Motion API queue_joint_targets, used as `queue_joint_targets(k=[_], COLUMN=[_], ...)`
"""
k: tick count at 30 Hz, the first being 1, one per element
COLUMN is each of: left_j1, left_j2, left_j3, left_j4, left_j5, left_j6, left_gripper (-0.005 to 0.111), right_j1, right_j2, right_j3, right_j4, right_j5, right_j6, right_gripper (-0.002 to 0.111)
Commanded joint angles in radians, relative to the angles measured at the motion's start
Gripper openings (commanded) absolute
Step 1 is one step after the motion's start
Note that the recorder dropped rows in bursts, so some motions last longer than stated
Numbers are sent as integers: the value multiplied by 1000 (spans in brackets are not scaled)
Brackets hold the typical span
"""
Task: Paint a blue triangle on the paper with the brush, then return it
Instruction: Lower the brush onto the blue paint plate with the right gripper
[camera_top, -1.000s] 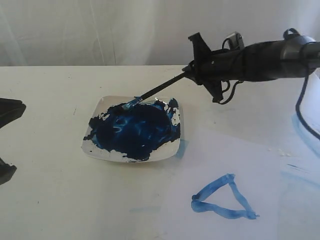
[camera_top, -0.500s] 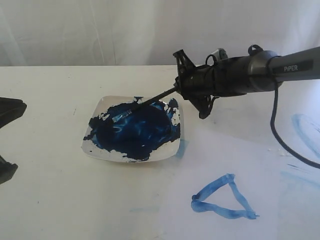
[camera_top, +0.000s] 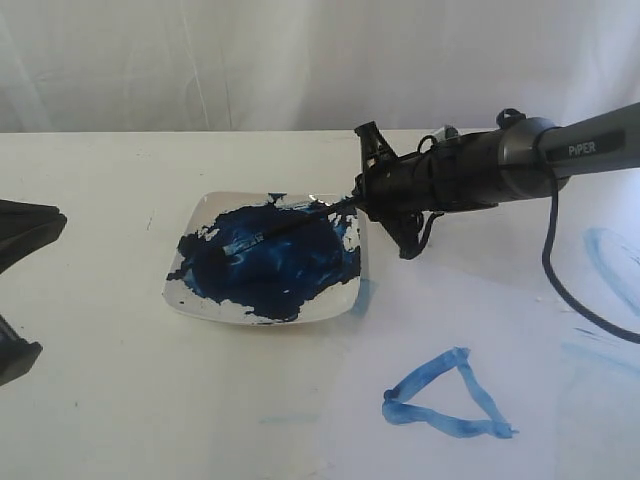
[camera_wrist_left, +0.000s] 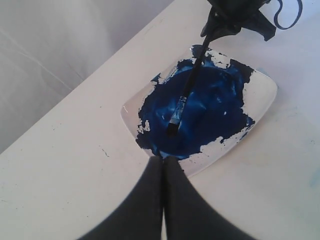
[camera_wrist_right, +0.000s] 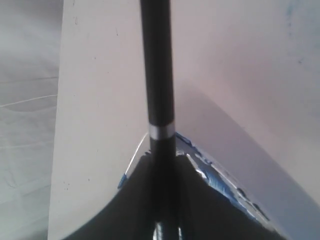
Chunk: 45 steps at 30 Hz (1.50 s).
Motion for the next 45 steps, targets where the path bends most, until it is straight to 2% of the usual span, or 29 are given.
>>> queue_joint_targets(k=[1,11,21,30,33,40,45], left_j1=[-5,-5,-4,-25,-25,-25,-25], left_j2=[-7,-7,-7,-7,-7,-7,-7], left_j3=[7,7,7,7,7,7,7], left_j4=[13,13,13,13,13,13,13], left_j5=[8,8,4,6,6,6,6], left_j6=[-4,-4,-6,-4,-4,-4,-4], left_gripper=[0,0,0,0,0,0,0], right_j1=[0,0,0,0,0,0,0], right_j2=[0,57,66,66,66,64,42], right_j3=[3,3,3,3,3,3,3], right_j4=[0,0,0,-6,-6,-6,-13], right_j5=[0,44,10,28,28,33,33], right_j6=[1,5,47,37,19,-10,-15], right_gripper=[0,0,0,0,5,23,28])
